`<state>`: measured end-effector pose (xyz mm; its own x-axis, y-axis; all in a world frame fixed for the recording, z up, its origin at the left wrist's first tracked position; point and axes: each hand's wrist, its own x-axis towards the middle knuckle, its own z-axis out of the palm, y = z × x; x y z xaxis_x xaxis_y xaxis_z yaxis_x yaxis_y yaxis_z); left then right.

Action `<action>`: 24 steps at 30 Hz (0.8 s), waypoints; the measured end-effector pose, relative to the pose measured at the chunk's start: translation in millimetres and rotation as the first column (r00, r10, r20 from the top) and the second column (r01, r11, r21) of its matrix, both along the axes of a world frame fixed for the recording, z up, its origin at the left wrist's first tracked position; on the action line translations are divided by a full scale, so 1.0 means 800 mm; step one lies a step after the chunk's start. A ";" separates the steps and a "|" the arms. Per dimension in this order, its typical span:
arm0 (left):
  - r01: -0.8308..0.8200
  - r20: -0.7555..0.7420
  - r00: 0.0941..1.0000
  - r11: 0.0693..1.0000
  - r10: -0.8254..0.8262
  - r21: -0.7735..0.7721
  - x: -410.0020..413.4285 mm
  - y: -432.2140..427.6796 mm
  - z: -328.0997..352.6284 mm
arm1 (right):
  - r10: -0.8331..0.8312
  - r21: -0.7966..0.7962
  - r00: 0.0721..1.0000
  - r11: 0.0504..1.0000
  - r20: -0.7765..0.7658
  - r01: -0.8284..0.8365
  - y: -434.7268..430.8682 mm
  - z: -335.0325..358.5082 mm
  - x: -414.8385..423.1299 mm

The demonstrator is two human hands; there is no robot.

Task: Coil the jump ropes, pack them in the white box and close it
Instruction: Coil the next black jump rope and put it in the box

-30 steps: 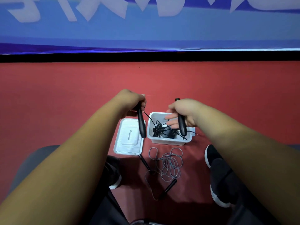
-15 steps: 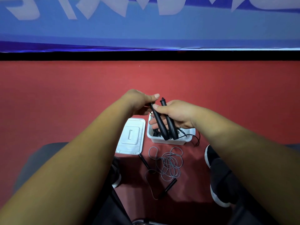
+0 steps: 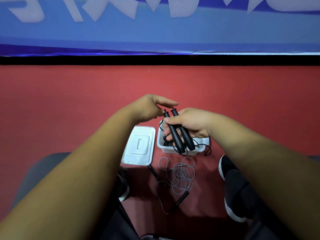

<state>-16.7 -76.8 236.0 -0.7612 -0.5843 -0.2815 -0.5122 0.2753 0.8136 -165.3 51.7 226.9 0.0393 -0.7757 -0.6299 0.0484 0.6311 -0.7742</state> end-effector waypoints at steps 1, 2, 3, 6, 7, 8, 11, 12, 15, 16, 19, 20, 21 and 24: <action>0.007 -0.007 1.000 1.000 -0.007 -0.002 -0.001 0.002 -0.001 | 0.012 0.012 1.000 1.000 -0.005 -0.012 0.000 0.000 0.000; 0.009 -0.010 1.000 1.000 -0.009 -0.007 -0.001 0.002 -0.002 | 0.025 0.023 1.000 0.999 -0.005 -0.025 0.001 0.001 0.000; 0.008 -0.013 1.000 1.000 -0.008 -0.008 -0.001 0.000 -0.004 | 0.036 0.034 0.999 0.999 -0.002 -0.036 0.001 0.001 0.000; 0.018 -0.019 1.000 0.999 -0.019 -0.029 0.002 -0.005 -0.010 | 0.043 0.069 0.999 0.997 0.017 -0.044 0.004 0.005 0.000; 0.023 -0.023 0.999 0.999 -0.024 -0.042 0.001 -0.004 -0.011 | 0.026 0.076 0.999 0.997 0.035 -0.029 0.004 0.006 0.000; 0.026 -0.028 0.999 0.998 -0.027 -0.055 0.000 -0.004 -0.012 | 0.008 0.081 0.998 0.997 0.058 -0.013 0.005 0.007 0.000; 0.010 -0.038 0.999 0.996 -0.014 -0.093 -0.004 0.000 -0.014 | -0.040 0.083 0.996 0.996 0.080 0.033 0.002 0.007 -0.001; -0.007 -0.035 0.999 0.994 0.003 -0.108 -0.005 0.001 -0.014 | -0.060 0.072 0.996 0.996 0.070 0.054 0.001 0.007 -0.002; -0.053 -0.035 0.998 0.987 0.048 -0.150 -0.008 0.005 -0.010 | -0.082 0.018 0.996 0.996 -0.035 0.083 -0.001 0.005 -0.004; -0.070 -0.044 0.997 0.985 0.064 -0.157 -0.009 0.007 -0.008 | -0.082 0.000 0.993 0.997 -0.084 0.083 -0.002 0.004 -0.005; -0.118 -0.069 0.992 0.976 0.107 -0.181 -0.011 0.010 -0.004 | -0.072 -0.067 0.959 0.996 -0.274 0.056 -0.004 0.001 -0.007; -0.131 -0.066 0.991 0.971 0.120 -0.200 -0.011 0.010 -0.002 | -0.071 -0.078 0.942 0.996 -0.329 0.048 -0.004 0.001 -0.007; -0.147 -0.061 0.989 0.967 0.137 -0.210 -0.012 0.011 0.000 | -0.074 -0.080 0.927 0.996 -0.369 0.047 -0.005 0.002 -0.008; -0.222 -0.068 0.975 0.957 0.213 -0.186 -0.013 0.016 0.005 | -0.058 -0.096 0.862 0.995 -0.504 0.011 -0.008 0.005 -0.010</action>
<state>-27.2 -64.0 240.3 -0.6192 -0.7766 -0.1162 -0.5400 0.3136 0.7811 -173.1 45.4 230.7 -0.2941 -0.8233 -0.4854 -0.3447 0.5651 -0.7496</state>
